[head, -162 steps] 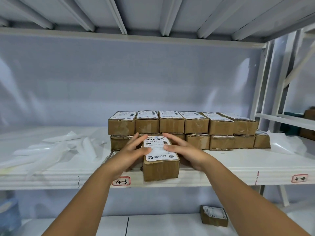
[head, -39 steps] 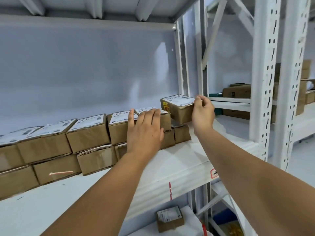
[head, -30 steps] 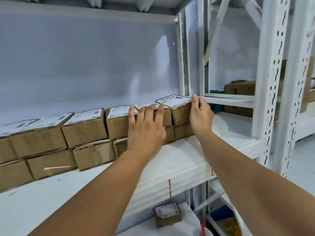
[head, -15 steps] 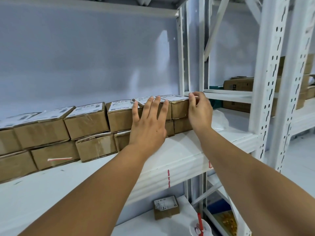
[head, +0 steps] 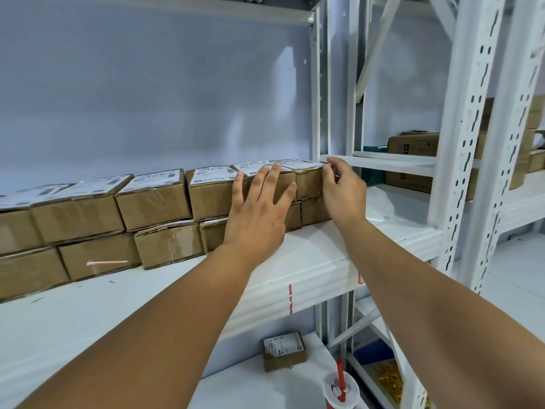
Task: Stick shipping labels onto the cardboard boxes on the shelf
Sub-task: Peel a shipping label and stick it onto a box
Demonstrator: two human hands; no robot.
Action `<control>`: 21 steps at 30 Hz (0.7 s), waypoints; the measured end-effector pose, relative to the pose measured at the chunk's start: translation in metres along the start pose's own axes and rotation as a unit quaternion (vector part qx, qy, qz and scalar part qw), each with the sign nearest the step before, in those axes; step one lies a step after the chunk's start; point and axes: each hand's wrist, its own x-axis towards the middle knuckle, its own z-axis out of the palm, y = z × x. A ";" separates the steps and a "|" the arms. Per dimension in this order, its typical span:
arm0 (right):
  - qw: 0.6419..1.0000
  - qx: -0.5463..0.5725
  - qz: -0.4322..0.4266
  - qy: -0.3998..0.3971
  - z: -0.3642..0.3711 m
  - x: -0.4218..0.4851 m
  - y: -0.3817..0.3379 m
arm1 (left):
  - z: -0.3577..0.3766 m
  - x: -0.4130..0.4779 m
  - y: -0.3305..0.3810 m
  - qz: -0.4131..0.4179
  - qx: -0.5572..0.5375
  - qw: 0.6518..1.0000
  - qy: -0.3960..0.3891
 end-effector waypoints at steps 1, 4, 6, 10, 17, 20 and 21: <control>1.000 -0.001 0.001 -0.003 0.000 0.000 0.000 | 0.001 0.000 0.000 0.000 0.004 1.000 0.000; 1.000 -0.018 -0.014 -0.007 -0.001 -0.002 0.000 | 0.003 -0.001 -0.001 0.005 0.033 0.999 -0.001; 0.999 -0.028 -0.033 -0.010 -0.001 -0.003 -0.001 | 0.005 0.000 -0.003 0.009 0.049 0.999 -0.003; 0.996 -0.045 -0.076 -0.012 0.000 -0.004 0.002 | 0.008 0.000 -0.003 0.010 0.062 0.998 -0.011; 0.994 -0.067 -0.083 -0.027 0.001 -0.004 0.003 | 0.009 0.000 -0.003 0.022 0.077 0.997 0.020; 0.992 -0.078 -0.098 -0.018 0.000 -0.008 -0.002 | 0.004 -0.005 -0.003 0.066 0.105 0.989 0.082; 0.991 -0.082 -0.109 -0.004 0.000 -0.012 -0.006 | 0.003 -0.007 -0.003 0.086 0.109 0.986 0.094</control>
